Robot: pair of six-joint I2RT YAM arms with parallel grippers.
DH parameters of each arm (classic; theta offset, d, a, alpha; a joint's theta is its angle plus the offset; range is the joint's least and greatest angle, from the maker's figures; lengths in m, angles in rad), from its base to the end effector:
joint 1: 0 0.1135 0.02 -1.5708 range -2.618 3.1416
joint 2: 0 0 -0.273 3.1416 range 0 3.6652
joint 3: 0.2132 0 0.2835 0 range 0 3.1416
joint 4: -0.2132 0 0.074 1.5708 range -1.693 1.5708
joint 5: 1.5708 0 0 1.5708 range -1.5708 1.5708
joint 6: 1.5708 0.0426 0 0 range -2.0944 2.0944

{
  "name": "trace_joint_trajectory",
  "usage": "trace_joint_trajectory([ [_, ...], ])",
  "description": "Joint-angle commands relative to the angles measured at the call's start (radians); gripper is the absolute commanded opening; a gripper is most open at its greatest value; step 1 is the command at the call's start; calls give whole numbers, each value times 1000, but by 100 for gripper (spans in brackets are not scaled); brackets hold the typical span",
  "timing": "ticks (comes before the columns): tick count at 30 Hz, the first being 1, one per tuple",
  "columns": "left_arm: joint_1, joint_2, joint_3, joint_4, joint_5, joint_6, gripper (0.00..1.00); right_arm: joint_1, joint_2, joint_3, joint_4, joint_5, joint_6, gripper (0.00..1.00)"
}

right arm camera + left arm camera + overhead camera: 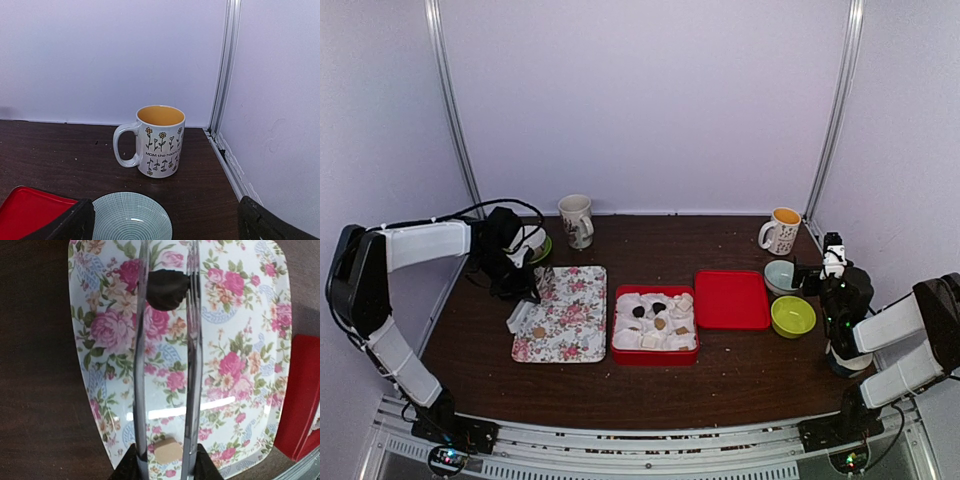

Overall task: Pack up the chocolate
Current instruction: Pick up the fake chocolate from the plate, then place the fake chocolate in the empty pocket of the box.

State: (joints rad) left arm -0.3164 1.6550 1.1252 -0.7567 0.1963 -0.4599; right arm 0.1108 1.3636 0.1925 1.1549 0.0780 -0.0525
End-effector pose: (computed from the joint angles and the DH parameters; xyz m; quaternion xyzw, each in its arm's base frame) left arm 0.3251 -0.1152 0.1861 -0.0568 0.9836 -0.1432 0.0938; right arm 0.2422 0.0236 0.1469 -0.0308 0.7121 -0.0074 0.7013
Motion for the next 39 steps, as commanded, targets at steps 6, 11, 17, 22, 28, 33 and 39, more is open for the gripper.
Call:
trace_joint_trajectory([
  [6, -129, -185, -15, -60, 117, 27, 22, -9, -7, 22, -3, -9, 6, 100],
  [11, -244, -189, 14, -117, 124, 72, 21, -8, -7, 22, -3, -9, 6, 100],
  [17, -391, -193, 54, -161, 147, 126, 19, -10, -7, 21, -3, -9, 6, 100],
  [22, -463, -194, 59, -163, 185, 149, 19, -8, -6, 21, -3, -9, 6, 100],
  [28, -511, -158, 60, -173, 216, 162, 19, -9, -7, 21, -3, -9, 6, 100],
  [33, -527, -123, 64, -176, 208, 164, 19, -9, -8, 22, -3, -9, 6, 100],
  [39, -533, -102, 73, -176, 197, 167, 24, -8, -8, 22, -3, -9, 6, 100],
])
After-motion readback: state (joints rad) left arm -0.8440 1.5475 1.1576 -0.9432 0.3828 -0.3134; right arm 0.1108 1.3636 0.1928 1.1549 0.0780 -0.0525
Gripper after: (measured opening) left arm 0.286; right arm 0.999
